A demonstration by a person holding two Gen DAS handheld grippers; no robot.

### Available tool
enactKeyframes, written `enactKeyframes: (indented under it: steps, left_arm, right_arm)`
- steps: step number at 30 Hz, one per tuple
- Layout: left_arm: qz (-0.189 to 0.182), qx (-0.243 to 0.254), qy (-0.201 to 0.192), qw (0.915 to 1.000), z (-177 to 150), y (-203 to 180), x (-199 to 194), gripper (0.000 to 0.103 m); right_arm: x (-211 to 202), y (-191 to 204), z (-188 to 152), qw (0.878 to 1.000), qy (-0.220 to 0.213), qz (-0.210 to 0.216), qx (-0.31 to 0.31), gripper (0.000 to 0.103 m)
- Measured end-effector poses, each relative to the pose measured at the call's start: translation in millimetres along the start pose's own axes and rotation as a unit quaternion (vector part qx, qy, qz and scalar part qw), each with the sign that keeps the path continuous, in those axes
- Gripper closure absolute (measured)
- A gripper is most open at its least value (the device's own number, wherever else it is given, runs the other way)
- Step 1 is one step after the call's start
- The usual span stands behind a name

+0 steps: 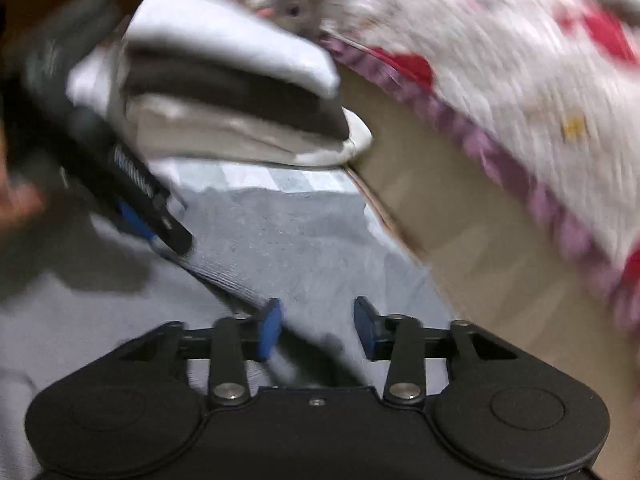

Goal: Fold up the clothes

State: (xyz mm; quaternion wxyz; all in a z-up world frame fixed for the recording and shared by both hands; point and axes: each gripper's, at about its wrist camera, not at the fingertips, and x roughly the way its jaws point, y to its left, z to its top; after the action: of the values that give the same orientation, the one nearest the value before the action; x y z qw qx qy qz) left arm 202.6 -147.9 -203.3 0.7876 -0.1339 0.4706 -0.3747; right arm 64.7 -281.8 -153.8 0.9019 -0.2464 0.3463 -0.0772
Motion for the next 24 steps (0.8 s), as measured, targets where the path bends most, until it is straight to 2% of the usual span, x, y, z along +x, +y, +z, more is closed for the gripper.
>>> enactKeyframes:
  steps: [1, 3, 4, 5, 7, 9, 10, 12, 13, 15, 16, 19, 20, 22, 24]
  left_arm:
    - [-0.011, -0.006, -0.005, 0.9999, 1.8, 2.1, -1.2, 0.101]
    - [-0.026, -0.012, -0.015, 0.9995, 6.1, 4.4, -3.3, 0.101]
    - [-0.032, -0.008, -0.022, 0.9992, 8.1, 4.2, -5.4, 0.101]
    - [-0.039, -0.004, -0.027, 0.9989, 9.9, 3.1, -6.5, 0.102]
    - [-0.047, -0.002, -0.030, 0.9984, 13.1, 0.6, -7.7, 0.102]
    - [-0.058, -0.005, -0.031, 0.9978, 14.3, -1.8, -8.2, 0.102]
    - [-0.062, -0.003, -0.032, 0.9976, 14.4, -3.3, -9.1, 0.102]
    - [-0.065, 0.005, -0.033, 0.9973, 15.4, -7.6, -13.1, 0.102]
    - [-0.066, 0.010, -0.038, 0.9971, 16.2, -9.2, -15.7, 0.102]
    - [-0.062, 0.023, -0.049, 0.9966, 18.5, -13.0, -21.7, 0.101]
    - [-0.059, 0.030, -0.054, 0.9963, 19.7, -15.0, -24.7, 0.101]
    - [-0.035, 0.049, -0.065, 0.9960, 21.6, -22.3, -32.1, 0.096]
    - [-0.037, 0.047, -0.063, 0.9962, 20.8, -22.1, -31.8, 0.089]
    - [-0.042, 0.043, -0.059, 0.9964, 19.2, -21.8, -31.1, 0.075]
    - [-0.045, 0.039, -0.055, 0.9967, 17.6, -21.4, -30.0, 0.074]
  right_arm:
    - [7.7, 2.7, 1.8, 1.000, 0.003, 0.016, -0.003, 0.079]
    - [21.5, 6.0, 4.9, 0.999, 0.006, 0.041, -0.004, 0.079]
    - [26.4, 8.4, 6.0, 0.999, 0.002, 0.051, -0.013, 0.071]
    - [31.2, 11.3, 7.3, 0.998, -0.001, 0.059, -0.023, 0.059]
    - [40.9, 21.2, 11.8, 0.997, 0.001, 0.058, -0.054, 0.046]
    - [52.7, 29.2, 15.5, 0.995, 0.006, 0.059, -0.078, 0.045]
    - [58.9, 31.5, 17.3, 0.995, 0.009, 0.059, -0.083, 0.047]
    - [65.7, 25.5, 23.1, 0.997, 0.011, 0.059, -0.055, 0.059]
    - [65.8, 16.9, 26.4, 0.997, 0.012, 0.072, -0.019, 0.071]
    - [64.7, 1.2, 31.9, 0.995, 0.010, 0.089, 0.042, 0.078]
    - [64.2, -5.7, 34.3, 0.993, 0.009, 0.093, 0.068, 0.092]
    - [56.1, -34.9, 35.4, 0.984, 0.000, 0.094, 0.151, 0.093]
    - [50.0, -47.8, 33.4, 0.979, -0.005, 0.089, 0.185, 0.094]
    - [24.9, -74.9, 18.9, 0.967, -0.019, 0.051, 0.249, 0.094]
    - [-0.1, -101.8, 0.6, 0.955, -0.024, 0.005, 0.295, 0.094]
